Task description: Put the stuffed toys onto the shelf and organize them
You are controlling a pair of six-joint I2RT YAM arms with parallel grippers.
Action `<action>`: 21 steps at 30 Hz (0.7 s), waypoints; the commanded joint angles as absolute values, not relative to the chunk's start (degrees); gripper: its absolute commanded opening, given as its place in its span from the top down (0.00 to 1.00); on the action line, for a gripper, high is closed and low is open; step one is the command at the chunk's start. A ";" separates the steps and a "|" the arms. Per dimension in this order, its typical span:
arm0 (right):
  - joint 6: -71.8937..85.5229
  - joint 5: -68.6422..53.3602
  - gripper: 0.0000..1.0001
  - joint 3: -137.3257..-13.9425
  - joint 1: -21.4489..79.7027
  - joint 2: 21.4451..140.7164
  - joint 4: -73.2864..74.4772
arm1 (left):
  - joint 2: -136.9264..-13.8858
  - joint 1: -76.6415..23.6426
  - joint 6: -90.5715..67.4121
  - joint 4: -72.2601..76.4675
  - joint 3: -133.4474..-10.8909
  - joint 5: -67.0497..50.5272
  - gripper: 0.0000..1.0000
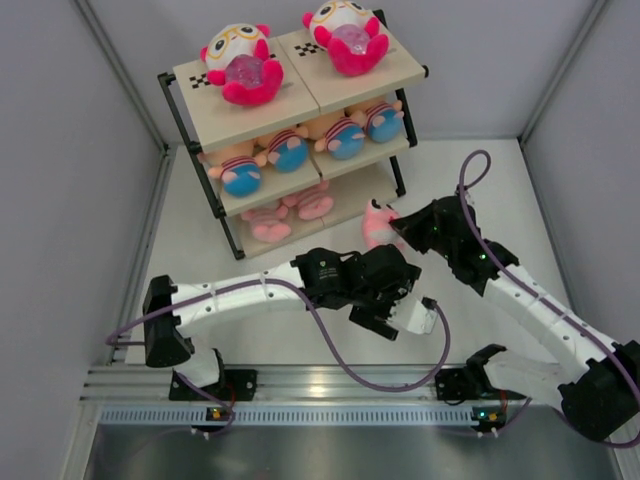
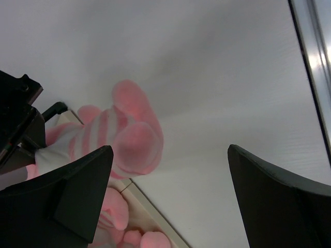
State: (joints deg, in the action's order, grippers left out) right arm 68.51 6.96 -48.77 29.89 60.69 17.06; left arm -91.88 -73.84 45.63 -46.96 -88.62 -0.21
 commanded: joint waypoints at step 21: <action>58.29 10.55 0.27 -51.15 27.87 54.23 19.15 | -97.03 -62.51 50.20 -22.07 -81.39 9.25 1.00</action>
